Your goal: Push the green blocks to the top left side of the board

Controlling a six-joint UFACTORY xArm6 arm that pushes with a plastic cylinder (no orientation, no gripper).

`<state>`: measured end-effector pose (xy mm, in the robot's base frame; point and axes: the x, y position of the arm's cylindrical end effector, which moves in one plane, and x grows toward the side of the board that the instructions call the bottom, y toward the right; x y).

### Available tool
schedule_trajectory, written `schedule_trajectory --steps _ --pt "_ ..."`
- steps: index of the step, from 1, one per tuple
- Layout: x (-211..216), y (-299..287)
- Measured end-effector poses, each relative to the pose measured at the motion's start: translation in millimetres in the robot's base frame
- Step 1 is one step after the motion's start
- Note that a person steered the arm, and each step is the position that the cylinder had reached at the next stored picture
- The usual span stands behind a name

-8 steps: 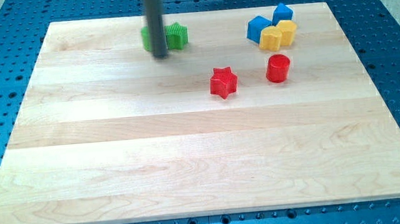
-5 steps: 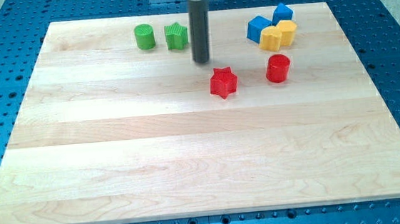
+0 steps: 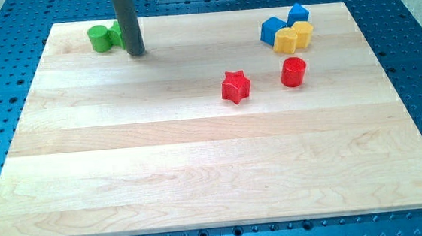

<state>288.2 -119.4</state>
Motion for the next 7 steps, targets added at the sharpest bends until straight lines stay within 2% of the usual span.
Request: schedule_trajectory --steps 1,2,4,5,6,7 --pt "-6 19" --pt "-33 52" --pt "-48 -52" --pt "-30 -33" --pt "22 -37" --pt "39 -120"
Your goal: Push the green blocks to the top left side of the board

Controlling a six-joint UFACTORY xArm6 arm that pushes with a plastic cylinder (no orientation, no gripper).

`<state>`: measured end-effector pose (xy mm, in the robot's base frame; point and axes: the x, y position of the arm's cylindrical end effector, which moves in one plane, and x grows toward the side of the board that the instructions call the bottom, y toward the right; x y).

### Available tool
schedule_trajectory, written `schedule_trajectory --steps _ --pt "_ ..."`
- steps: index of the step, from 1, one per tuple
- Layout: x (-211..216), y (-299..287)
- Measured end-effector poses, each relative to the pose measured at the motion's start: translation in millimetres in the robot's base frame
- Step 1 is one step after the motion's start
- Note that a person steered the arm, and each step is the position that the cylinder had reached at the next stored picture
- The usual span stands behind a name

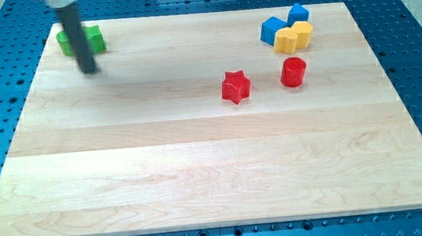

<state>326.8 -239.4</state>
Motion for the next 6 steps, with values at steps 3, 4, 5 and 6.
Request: schedule_trajectory --steps 3,4,5,6 --pt "-47 -62" --pt "-49 -16" --pt "-42 -17" --pt "3 9"
